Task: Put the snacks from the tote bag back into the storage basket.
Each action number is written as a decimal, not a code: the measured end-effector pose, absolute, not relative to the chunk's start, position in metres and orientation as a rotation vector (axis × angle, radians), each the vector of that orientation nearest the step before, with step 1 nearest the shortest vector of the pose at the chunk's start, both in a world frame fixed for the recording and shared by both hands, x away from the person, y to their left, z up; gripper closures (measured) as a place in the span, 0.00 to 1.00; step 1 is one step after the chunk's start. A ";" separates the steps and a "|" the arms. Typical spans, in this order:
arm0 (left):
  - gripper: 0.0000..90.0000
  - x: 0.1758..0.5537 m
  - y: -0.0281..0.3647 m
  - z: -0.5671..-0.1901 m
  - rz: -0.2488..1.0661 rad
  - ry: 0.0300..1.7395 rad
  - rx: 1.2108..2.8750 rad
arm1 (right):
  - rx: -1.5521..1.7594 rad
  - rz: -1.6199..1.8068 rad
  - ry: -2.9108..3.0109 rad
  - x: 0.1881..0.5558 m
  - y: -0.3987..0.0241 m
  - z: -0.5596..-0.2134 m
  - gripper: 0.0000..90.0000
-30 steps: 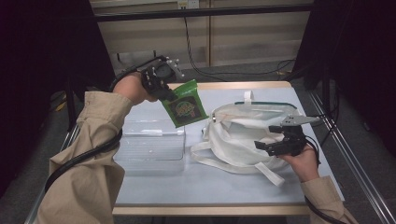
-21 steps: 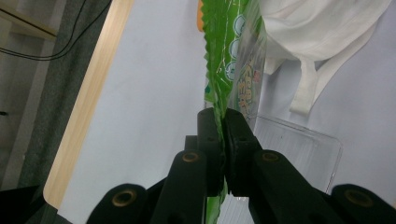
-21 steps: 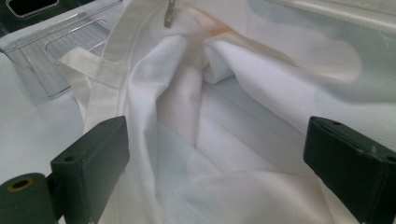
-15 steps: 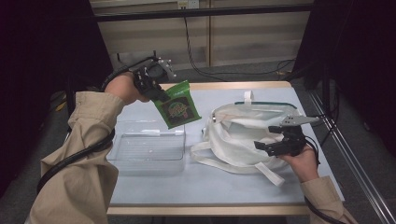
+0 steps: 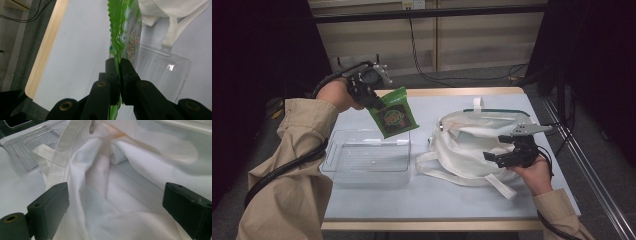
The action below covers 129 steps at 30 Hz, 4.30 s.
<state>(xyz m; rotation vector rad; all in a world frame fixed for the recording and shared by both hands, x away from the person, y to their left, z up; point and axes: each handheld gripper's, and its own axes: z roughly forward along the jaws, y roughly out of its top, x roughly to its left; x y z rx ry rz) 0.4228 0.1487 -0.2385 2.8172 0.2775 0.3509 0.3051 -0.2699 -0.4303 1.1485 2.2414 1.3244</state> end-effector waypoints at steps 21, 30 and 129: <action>0.96 0.425 0.165 -0.257 0.342 0.355 2.862 | 1.154 1.336 2.245 0.305 -0.269 -0.431 0.07; 0.96 0.426 0.166 -0.270 0.335 0.361 2.883 | 1.148 1.339 2.243 0.305 -0.268 -0.430 0.07; 0.12 0.423 0.197 -0.330 0.281 0.714 2.644 | 1.081 1.371 2.277 0.312 -0.252 -0.423 0.08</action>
